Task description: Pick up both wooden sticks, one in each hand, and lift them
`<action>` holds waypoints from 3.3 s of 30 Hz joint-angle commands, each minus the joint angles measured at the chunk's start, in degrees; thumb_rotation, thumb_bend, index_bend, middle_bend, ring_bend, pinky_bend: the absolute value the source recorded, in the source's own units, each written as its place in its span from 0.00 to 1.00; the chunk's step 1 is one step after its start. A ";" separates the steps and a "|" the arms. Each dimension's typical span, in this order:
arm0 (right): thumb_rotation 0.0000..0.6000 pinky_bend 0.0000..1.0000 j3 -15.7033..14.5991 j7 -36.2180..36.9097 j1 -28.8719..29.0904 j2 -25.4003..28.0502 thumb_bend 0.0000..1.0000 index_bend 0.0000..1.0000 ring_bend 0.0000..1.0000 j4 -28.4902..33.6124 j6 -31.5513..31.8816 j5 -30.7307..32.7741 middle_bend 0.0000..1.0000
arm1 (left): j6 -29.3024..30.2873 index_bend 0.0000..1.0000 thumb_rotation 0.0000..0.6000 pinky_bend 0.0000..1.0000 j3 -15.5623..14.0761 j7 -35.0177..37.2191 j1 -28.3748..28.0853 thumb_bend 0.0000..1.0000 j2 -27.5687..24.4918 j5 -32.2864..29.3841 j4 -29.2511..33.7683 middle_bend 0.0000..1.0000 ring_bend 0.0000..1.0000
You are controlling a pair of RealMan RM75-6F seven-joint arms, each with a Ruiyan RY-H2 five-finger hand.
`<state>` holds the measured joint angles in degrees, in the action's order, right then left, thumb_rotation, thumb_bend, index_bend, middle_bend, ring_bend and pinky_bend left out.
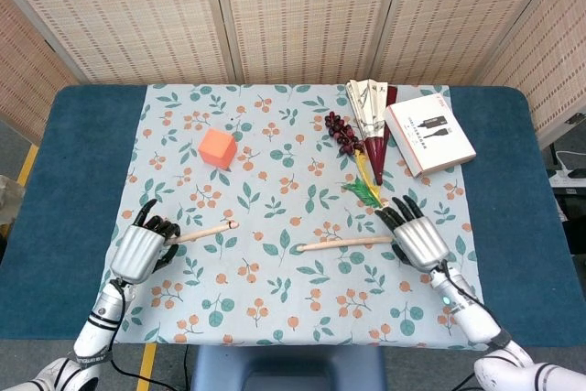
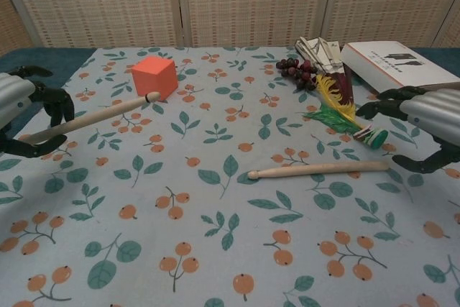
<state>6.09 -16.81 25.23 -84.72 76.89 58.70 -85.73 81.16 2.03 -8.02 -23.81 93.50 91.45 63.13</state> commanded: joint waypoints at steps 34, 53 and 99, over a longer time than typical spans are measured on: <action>1.00 0.08 -2.80 -9.23 6.41 -7.52 0.35 0.48 0.15 -6.52 -4.37 4.08 0.46 | -1.87 0.84 1.00 0.12 -0.45 7.64 -0.27 0.53 0.92 -0.24 -7.31 0.83 0.44; 1.00 0.28 -4.02 -6.26 5.06 -6.90 0.37 0.92 0.53 -5.57 3.97 -0.03 0.83 | -2.14 0.84 1.00 0.12 0.08 8.74 -0.19 0.53 1.13 -1.15 -9.21 0.83 0.45; 1.00 0.32 0.75 16.88 12.32 1.88 0.59 1.00 0.59 10.04 5.66 -4.23 0.89 | -2.68 0.85 1.00 0.24 5.56 -16.45 -3.97 0.54 -5.91 -3.48 28.54 0.86 0.53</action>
<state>6.80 0.09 37.44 -82.77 87.03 64.56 -90.17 78.15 7.53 -23.86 -27.81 87.28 87.73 92.26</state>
